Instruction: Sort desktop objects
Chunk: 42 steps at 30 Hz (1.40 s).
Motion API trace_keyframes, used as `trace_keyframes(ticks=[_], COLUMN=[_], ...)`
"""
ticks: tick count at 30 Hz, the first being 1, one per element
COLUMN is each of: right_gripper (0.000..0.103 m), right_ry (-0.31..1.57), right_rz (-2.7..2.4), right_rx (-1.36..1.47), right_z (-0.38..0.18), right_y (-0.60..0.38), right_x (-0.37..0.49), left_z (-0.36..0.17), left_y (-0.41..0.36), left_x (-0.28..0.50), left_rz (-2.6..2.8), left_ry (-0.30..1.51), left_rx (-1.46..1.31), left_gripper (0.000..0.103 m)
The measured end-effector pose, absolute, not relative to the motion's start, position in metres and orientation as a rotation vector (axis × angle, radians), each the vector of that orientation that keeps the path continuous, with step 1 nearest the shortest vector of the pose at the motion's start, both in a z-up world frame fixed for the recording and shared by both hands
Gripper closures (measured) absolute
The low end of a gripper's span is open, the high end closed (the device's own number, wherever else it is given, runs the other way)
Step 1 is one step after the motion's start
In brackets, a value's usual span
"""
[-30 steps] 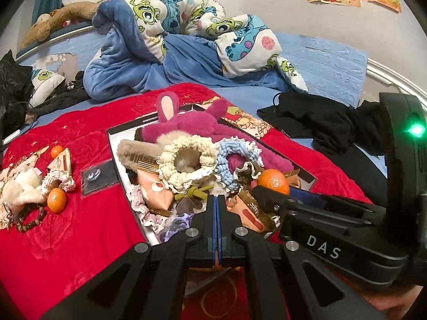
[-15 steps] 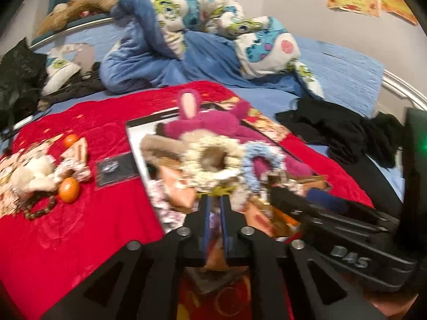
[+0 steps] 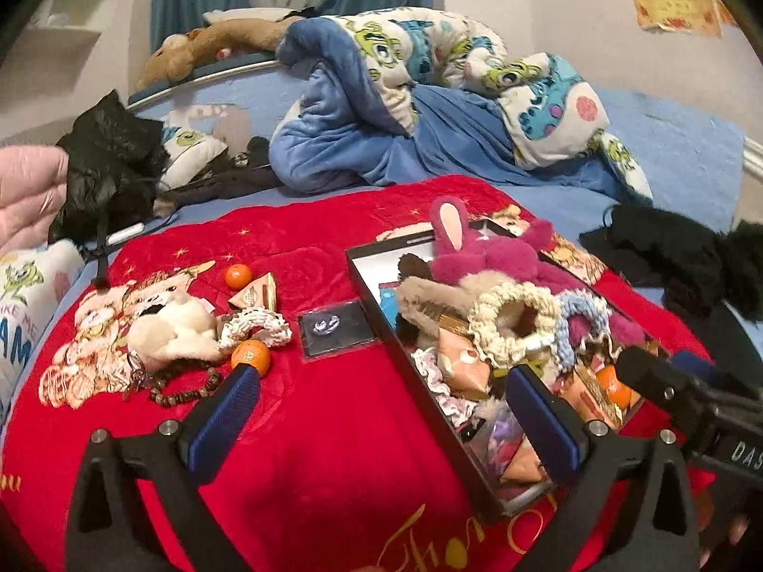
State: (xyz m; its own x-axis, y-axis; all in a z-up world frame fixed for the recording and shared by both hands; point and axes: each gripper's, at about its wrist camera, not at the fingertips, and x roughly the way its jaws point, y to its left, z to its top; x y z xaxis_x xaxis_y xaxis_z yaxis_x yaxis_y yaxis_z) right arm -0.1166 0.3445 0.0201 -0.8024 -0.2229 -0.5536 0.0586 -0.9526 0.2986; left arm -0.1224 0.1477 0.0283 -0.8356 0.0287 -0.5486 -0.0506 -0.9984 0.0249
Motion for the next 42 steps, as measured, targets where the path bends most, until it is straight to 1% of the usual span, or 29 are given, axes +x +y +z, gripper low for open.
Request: trace_keyframes(ticks=[9, 13, 16, 21, 25, 29, 32, 35, 37, 40, 42], right_gripper=[0.0, 0.0, 0.0, 0.0, 0.0, 0.0, 0.0, 0.0, 0.0, 0.0, 0.0], right_ry=[-0.406, -0.407, -0.358, -0.302, -0.296, -0.181, -0.129, -0.193, -0.176, -0.035, -0.025], right_rz=[-2.822, -2.824, -2.839, -2.805, -2.841, -2.917, -2.967, -2.951, -2.935, -3.005, -3.017], right_rx=[0.881, 0.846, 0.787, 0.659, 0.601, 0.609, 0.594, 0.596, 0.613, 0.621, 0.636], right_z=[0.03, 0.041, 0.058, 0.096, 0.109, 0.1, 0.083, 0.065, 0.056, 0.047, 0.042], right_y=[0.337, 0.33, 0.319, 0.296, 0.284, 0.266, 0.255, 0.251, 0.247, 0.24, 0.241], right_x=[-0.111, -0.104, -0.09, -0.06, -0.027, 0.008, 0.036, 0.06, 0.072, 0.082, 0.082], left_z=[0.031, 0.038, 0.051, 0.081, 0.087, 0.067, 0.047, 0.038, 0.039, 0.037, 0.035], left_y=[0.139, 0.134, 0.121, 0.081, 0.054, 0.027, 0.017, 0.017, 0.019, 0.013, 0.006], left_x=[-0.113, -0.094, -0.076, -0.024, 0.02, 0.062, 0.086, 0.096, 0.098, 0.1, 0.1], left_rz=[2.954, 3.0, 3.034, 3.066, 3.119, 3.134, 3.158, 3.166, 3.2, 3.18, 3.156], left_ry=[0.125, 0.26, 0.281, 0.197, 0.167, 0.012, -0.006, 0.034, 0.046, -0.041, -0.113], left_rx=[-0.901, -0.883, -0.858, -0.78, -0.723, -0.74, -0.75, -0.742, -0.705, -0.69, -0.689], left_gripper=[0.0, 0.0, 0.0, 0.0, 0.0, 0.0, 0.0, 0.0, 0.0, 0.0, 0.0])
